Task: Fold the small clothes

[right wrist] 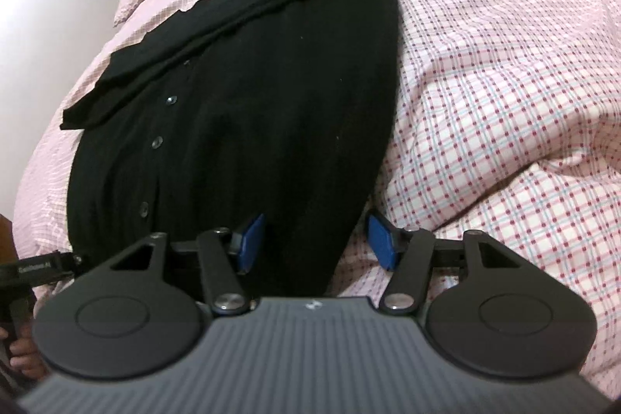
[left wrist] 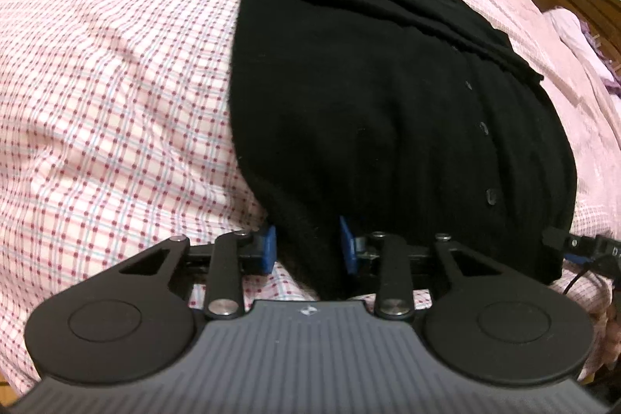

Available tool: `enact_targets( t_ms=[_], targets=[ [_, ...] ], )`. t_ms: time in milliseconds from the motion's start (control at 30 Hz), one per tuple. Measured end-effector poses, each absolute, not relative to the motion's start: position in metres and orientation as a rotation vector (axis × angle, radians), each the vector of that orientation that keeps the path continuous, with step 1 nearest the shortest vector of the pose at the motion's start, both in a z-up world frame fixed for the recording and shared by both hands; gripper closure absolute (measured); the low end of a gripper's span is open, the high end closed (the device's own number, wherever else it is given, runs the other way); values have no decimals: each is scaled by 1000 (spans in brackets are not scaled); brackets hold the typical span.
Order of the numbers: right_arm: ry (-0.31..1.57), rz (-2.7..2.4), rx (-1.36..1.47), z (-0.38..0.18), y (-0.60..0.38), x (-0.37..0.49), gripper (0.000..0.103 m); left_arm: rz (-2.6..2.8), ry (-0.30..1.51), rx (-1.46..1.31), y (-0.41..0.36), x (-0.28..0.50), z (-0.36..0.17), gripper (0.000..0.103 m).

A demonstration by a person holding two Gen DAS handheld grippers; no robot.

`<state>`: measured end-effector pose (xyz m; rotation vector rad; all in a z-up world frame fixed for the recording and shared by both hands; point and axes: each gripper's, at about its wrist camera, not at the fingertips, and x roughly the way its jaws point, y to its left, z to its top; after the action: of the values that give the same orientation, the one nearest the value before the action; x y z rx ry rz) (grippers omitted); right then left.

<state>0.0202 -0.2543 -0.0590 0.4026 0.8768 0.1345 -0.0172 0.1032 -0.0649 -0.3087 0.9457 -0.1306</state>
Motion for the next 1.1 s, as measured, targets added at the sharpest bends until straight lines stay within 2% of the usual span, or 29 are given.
enact_targets(
  t_ms=[100, 133, 167, 200, 233, 267, 500, 867, 1100],
  targets=[
    [877, 146, 418, -62, -257, 19, 46, -134, 947, -307, 103, -14, -68, 64],
    [876, 148, 421, -63, -258, 20, 54, -137, 944, -309, 103, -12, -69, 64],
    [874, 151, 435, -64, -260, 22, 72, -141, 943, -318, 104, -12, -69, 65],
    [876, 158, 464, -65, -263, 21, 81, -148, 939, -330, 106, -12, -69, 68],
    [874, 168, 517, -65, -269, 20, 87, -160, 932, -354, 111, -15, -68, 83],
    [864, 173, 555, -65, -275, 17, 89, -176, 927, -394, 116, -17, -66, 90],
    [689, 271, 724, -37, -306, -5, 90, -280, 825, -577, 141, -23, -42, 95],
    [612, 353, 842, -20, -310, 14, 90, -267, 746, -547, 141, -18, -16, 95],
    [491, 401, 864, 4, -312, 46, 90, -274, 639, -581, 141, 13, 23, 95]
  ],
)
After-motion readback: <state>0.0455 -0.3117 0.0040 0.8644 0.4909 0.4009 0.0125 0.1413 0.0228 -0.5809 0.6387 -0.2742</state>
